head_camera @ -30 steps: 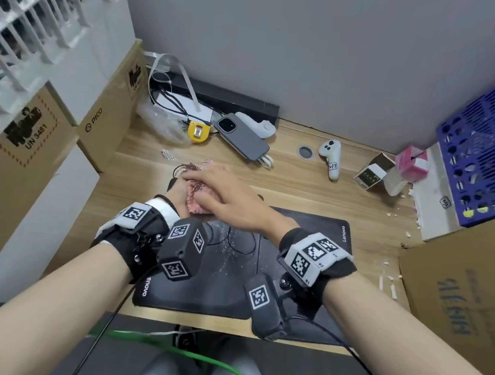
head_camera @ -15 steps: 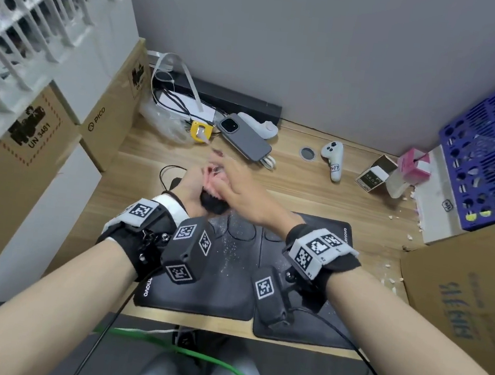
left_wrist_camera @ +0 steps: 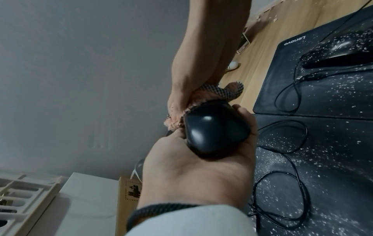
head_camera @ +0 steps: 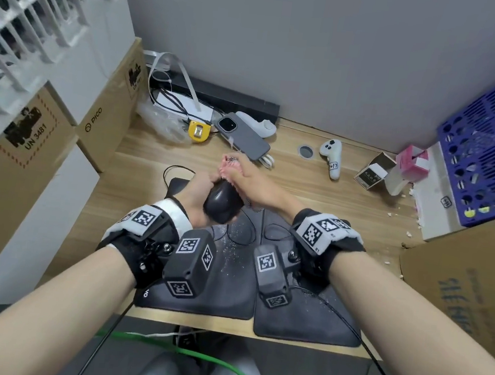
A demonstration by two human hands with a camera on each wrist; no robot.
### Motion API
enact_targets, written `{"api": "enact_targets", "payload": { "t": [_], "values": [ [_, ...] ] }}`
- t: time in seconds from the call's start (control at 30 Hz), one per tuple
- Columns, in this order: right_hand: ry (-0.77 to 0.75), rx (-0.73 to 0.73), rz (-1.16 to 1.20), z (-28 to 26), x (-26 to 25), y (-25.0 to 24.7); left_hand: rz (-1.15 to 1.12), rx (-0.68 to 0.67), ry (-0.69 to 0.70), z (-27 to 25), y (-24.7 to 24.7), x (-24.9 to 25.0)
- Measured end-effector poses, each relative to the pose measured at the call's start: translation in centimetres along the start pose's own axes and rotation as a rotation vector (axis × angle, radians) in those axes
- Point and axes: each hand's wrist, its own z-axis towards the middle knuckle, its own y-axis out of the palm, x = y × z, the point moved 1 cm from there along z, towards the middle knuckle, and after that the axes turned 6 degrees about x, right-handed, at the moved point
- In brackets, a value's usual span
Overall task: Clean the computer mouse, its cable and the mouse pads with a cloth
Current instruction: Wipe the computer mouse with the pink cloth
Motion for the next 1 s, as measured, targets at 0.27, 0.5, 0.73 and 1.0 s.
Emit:
{"api": "enact_targets", "payload": {
  "t": [0.27, 0.5, 0.73, 1.0],
  "values": [
    [-0.232, -0.102, -0.081, -3.9, -2.7, 1.8, -0.379, 0.123, 0.083, 1.8, -1.5, 0.2],
    [-0.078, -0.053, -0.035, -2.1, -0.5, 0.3, -0.168, 0.043, 0.021, 0.0, -0.5, 0.4],
    [-0.193, -0.053, 0.033, -2.3, -0.4, -0.1, -0.217, -0.067, 0.071, -0.5, -1.0, 1.0],
    [-0.286, 0.014, -0.032, -3.5, -2.0, 1.0, -0.347, 0.070, 0.071, -0.2, -0.6, 1.2]
  ]
}}
